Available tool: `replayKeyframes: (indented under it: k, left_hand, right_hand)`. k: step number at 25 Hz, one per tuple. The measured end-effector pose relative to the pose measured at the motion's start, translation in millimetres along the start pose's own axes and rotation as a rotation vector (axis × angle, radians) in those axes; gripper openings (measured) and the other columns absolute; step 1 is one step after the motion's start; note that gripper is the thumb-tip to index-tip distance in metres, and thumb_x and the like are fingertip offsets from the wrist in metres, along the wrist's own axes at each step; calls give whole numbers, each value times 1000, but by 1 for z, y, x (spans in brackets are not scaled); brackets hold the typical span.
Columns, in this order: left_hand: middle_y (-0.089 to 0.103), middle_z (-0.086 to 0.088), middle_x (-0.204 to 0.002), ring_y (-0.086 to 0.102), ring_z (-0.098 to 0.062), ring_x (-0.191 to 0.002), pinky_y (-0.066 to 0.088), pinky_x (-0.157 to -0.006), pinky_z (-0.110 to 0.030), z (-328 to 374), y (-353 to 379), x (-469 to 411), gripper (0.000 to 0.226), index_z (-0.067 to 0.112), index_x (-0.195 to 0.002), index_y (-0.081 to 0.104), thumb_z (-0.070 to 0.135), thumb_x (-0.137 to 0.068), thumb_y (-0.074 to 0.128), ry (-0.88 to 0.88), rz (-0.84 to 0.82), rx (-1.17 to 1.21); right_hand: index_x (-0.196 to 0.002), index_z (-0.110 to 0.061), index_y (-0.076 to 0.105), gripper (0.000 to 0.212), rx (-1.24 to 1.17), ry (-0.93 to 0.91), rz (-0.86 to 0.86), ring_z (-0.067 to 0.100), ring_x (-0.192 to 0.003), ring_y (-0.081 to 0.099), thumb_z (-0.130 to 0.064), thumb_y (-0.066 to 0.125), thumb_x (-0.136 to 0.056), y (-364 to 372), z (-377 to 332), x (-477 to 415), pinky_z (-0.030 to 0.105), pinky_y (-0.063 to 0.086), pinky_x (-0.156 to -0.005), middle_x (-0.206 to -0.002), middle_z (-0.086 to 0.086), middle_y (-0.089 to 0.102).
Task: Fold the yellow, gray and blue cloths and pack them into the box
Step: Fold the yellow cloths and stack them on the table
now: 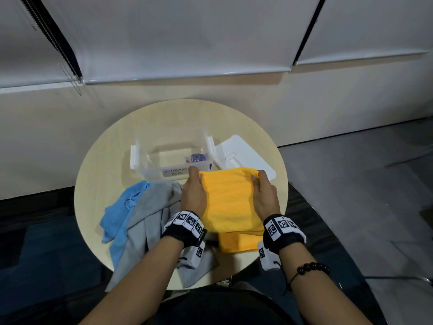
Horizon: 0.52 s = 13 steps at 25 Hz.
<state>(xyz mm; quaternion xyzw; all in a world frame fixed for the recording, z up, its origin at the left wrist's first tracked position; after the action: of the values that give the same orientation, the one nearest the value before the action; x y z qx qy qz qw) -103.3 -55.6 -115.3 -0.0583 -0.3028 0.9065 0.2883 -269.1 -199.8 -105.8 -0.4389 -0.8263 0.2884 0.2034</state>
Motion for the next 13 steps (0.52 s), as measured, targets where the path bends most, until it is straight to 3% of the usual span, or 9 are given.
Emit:
replayKeyframes:
  k: [3, 6, 10, 13]
  left_hand:
    - [48, -4, -71, 45, -20, -59, 29, -51, -31, -6, 31, 8, 8, 22, -105, 31, 14, -105, 30, -36, -58, -101]
    - [45, -5, -72, 43, -23, -60, 23, -49, -30, -14, 57, 15, 8, 16, -107, 34, 8, -104, 34, -136, -59, -176]
    - [54, -18, -84, 55, -31, -73, 43, -61, -42, -28, 84, 30, 5, 13, -111, 35, 12, -107, 32, -251, -104, -176]
    - [59, -26, -96, 58, -35, -80, 48, -69, -46, -35, 101, 35, 14, 9, -119, 37, 11, -107, 32, -280, -100, -188]
  right_hand:
    - [-101, -28, 38, 19, 19, 109, -53, 24, -78, 56, -42, 28, -109, 1, 35, 3, 34, 37, -63, -86, 3, 58]
    - [-106, -26, 42, 18, 23, 171, -86, 24, -82, 49, -40, 31, -109, 1, 61, 2, 35, 35, -71, -84, -3, 53]
    - [-121, -14, 48, 31, 62, 229, -127, 26, -84, 53, -39, 35, -109, 1, 85, 1, 35, 39, -73, -89, 3, 57]
    - [-118, -9, 51, 37, 34, 294, -163, 26, -89, 54, -41, 36, -108, 1, 101, 1, 34, 40, -76, -99, 5, 58]
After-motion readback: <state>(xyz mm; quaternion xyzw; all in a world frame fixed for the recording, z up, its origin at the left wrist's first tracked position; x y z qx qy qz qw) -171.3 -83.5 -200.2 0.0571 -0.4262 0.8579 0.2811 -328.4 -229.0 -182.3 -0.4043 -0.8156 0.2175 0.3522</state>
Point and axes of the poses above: each hand's wrist, its own x-axis away from the middle knuckle, its own y-axis out of the palm, z = x × y, the point moved 3 cm from there along -x, towards the middle knuckle
